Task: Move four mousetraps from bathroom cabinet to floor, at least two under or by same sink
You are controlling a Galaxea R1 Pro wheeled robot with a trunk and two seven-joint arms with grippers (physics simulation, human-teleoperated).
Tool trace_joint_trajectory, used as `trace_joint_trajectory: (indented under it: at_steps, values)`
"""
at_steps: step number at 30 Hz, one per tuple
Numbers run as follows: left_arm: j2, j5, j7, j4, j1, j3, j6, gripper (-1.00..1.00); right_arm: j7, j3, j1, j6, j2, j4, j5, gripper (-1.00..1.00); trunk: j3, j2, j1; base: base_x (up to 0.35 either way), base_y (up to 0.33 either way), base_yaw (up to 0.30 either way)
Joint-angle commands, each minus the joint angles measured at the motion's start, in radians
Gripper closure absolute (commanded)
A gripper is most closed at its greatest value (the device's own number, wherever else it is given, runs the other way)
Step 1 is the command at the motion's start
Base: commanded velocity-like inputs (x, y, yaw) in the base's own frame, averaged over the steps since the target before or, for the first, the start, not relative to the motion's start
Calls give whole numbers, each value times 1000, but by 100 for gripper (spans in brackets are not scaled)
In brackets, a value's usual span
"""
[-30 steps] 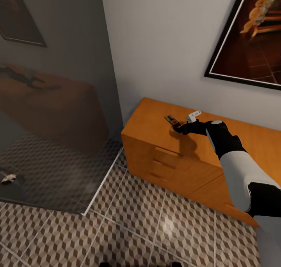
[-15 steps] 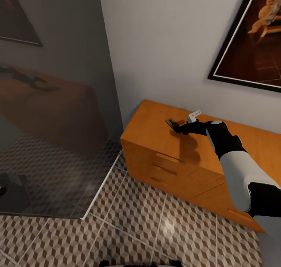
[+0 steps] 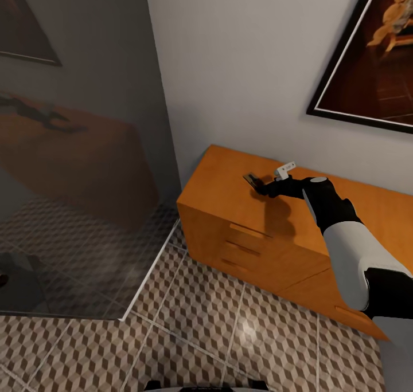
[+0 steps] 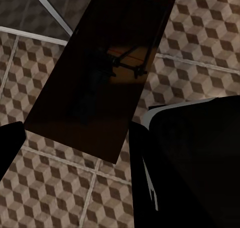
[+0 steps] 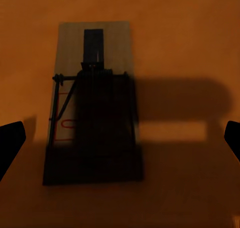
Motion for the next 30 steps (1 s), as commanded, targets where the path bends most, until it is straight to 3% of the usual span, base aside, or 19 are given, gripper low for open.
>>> trace_joint_trajectory:
  at_steps: [1,10,30]
  values:
    - [-1,-1,12,3,-1,-9,-4,100,9,-5,-1,4,1,-2,7,-100,-3,-2,0,0,0,0]
    - [0,-1,12,3,-1,-9,-4,100,69,-5,13,3,1,-2,5,-100,-7,-2,0,0,0,0]
    - [-1,-1,12,3,-1,-9,-4,100,76,-7,17,2,1,-3,6,-100,-7,-2,0,0,0,0]
